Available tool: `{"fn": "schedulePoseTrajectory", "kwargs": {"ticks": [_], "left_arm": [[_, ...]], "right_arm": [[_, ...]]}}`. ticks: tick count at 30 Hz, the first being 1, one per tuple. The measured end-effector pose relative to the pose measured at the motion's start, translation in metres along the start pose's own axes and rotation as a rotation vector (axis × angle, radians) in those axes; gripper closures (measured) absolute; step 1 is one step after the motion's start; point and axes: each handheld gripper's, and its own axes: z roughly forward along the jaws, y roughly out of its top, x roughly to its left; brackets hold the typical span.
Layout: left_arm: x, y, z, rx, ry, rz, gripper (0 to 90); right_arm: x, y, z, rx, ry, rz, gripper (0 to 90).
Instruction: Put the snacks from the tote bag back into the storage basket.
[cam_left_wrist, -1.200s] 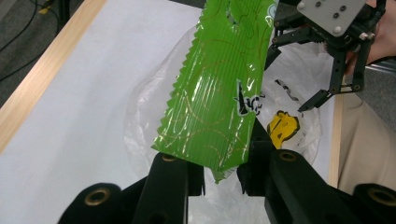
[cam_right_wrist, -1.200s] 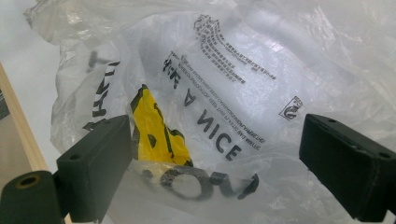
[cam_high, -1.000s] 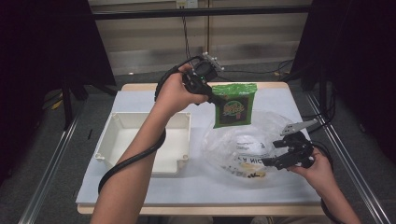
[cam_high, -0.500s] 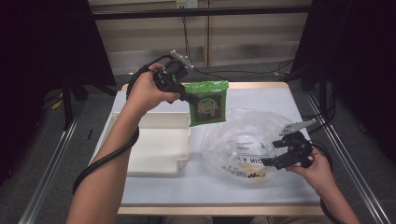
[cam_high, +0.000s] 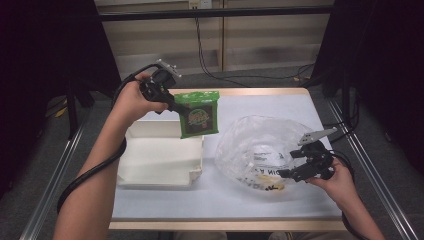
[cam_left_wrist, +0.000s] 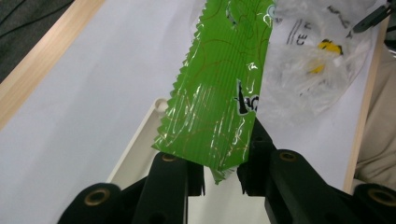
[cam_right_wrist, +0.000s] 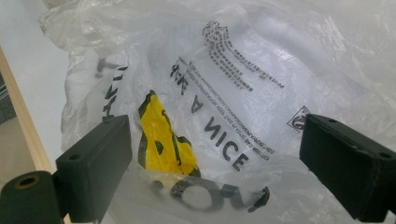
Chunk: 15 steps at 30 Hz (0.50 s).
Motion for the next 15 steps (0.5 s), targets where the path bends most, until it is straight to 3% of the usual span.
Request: {"fn": "schedulePoseTrajectory", "kwargs": {"ticks": [2,3,4,5,8,9,14,15], "left_arm": [[0.004,-0.006,-0.003,-0.003,0.018,-0.012,75.2],[0.008,-0.009,-0.007,0.025,0.023,0.015,75.2],[0.01,-0.012,-0.008,0.024,0.026,0.012,75.2],[0.009,-0.014,-0.008,0.001,0.024,-0.024,75.2],[0.015,-0.022,-0.011,0.021,0.027,-0.001,75.1],[0.014,-0.026,-0.008,0.002,0.023,-0.038,75.1],[0.022,-0.041,-0.003,0.017,0.017,-0.066,75.1],[0.026,-0.043,-0.003,0.044,0.015,-0.031,75.1]], "right_arm": [[0.0,0.0,-0.001,-0.003,0.006,0.002,9.2],[0.0,0.0,-0.001,-0.005,0.007,0.001,9.2],[0.0,0.0,-0.001,-0.006,0.007,0.0,9.2],[-0.001,0.0,-0.001,-0.006,0.007,0.0,9.2],[0.0,0.0,-0.001,-0.008,0.005,0.0,9.2],[0.0,0.001,-0.001,-0.006,0.002,0.0,9.2],[0.003,0.002,-0.001,-0.003,0.002,-0.01,9.4],[0.003,0.002,-0.001,-0.004,0.005,-0.011,9.4]]}}
